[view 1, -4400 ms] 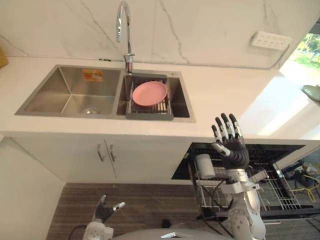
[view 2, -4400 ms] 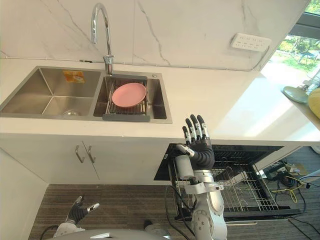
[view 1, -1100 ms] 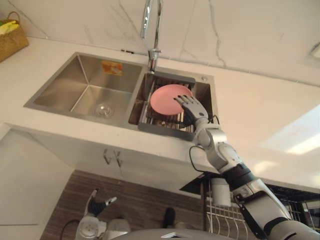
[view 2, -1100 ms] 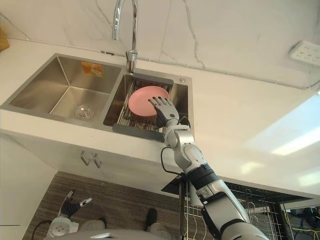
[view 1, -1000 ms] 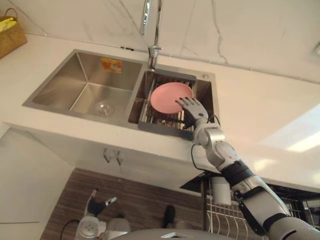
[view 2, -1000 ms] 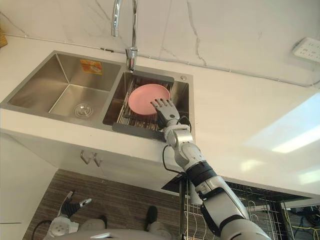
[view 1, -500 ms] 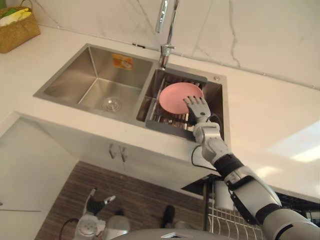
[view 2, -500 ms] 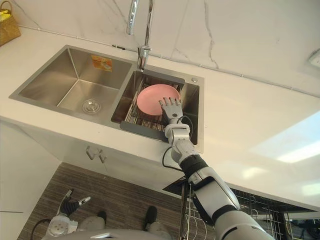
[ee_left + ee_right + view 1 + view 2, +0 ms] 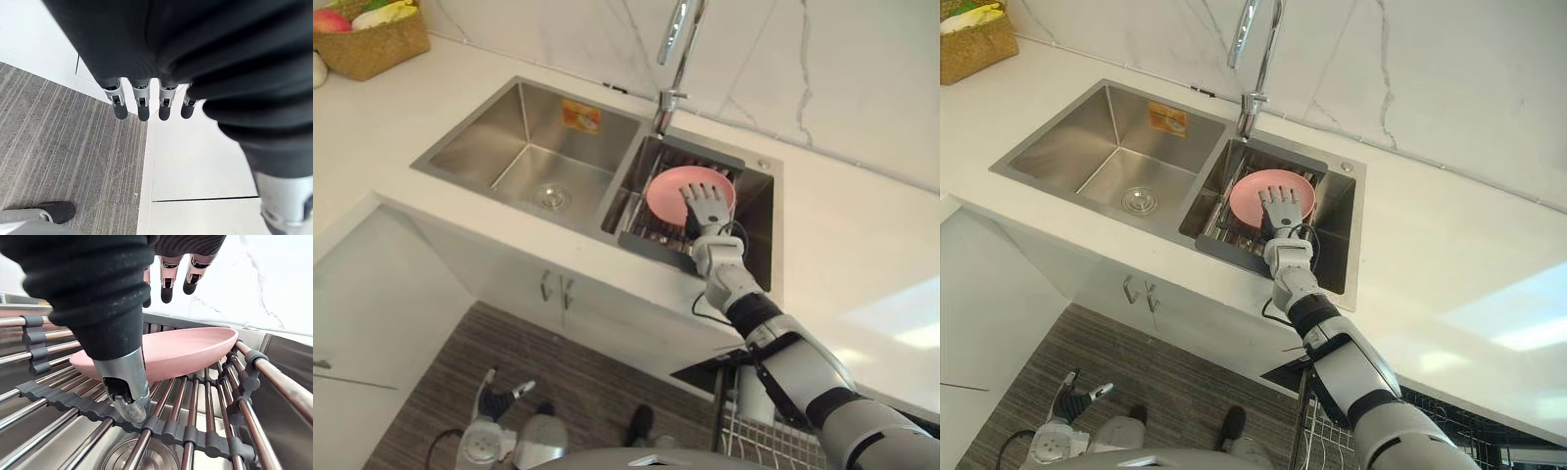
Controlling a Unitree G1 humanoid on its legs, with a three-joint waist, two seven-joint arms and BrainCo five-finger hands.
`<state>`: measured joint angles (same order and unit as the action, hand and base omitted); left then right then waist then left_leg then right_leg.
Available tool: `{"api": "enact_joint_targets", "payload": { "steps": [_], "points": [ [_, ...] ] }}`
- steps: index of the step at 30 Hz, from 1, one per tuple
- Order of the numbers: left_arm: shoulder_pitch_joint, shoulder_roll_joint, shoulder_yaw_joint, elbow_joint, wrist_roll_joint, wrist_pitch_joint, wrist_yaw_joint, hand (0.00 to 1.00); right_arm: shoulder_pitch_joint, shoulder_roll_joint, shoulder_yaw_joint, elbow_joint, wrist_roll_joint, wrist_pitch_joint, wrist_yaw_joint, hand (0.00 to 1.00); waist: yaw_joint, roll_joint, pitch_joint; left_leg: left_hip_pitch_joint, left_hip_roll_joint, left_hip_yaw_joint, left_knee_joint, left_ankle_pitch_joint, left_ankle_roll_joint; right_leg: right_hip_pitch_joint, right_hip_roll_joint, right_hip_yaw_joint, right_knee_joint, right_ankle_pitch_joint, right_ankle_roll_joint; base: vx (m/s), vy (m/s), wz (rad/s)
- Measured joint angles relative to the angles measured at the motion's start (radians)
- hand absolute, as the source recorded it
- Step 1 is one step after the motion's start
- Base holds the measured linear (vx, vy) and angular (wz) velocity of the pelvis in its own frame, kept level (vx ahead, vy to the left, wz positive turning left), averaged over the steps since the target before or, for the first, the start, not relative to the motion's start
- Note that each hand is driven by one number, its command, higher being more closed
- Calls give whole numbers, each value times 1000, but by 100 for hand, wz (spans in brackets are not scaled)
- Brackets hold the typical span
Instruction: Walk over to the sink, pick up the cup, carry it to the dishwasher, place the cup inside the dishwasher, then close the dishwasher door
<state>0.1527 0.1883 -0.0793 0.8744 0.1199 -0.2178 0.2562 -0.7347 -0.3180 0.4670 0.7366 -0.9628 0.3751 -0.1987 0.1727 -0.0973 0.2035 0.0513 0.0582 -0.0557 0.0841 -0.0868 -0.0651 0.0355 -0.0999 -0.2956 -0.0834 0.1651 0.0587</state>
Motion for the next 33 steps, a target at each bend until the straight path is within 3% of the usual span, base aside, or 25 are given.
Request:
{"api": "enact_joint_targets", "payload": {
  "steps": [25, 26, 33],
  "points": [
    [4, 8, -5, -37, 0, -1, 0, 0, -136, 16, -12, 233, 49, 1, -18, 0, 64, -20, 12, -32, -1, -53, 2, 6, -4, -1, -1, -50, 1, -14, 1, -9, 1, 6],
    [4, 8, -5, -37, 0, -1, 0, 0, -136, 17, -27, 234, 58, 1, -5, 100, 66, -21, 13, -32, -1, -53, 2, 6, -4, 0, -1, -51, 1, -15, -1, 0, 0, 0],
    [0, 10, -11, -37, -1, 1, 0, 0, -150, 18, -51, 267, 71, 41, 65, 100, 76, -22, 15, -32, -2, -54, 2, 6, -4, 1, -1, -52, 1, -18, -3, 0, 0, 0]
  ]
}}
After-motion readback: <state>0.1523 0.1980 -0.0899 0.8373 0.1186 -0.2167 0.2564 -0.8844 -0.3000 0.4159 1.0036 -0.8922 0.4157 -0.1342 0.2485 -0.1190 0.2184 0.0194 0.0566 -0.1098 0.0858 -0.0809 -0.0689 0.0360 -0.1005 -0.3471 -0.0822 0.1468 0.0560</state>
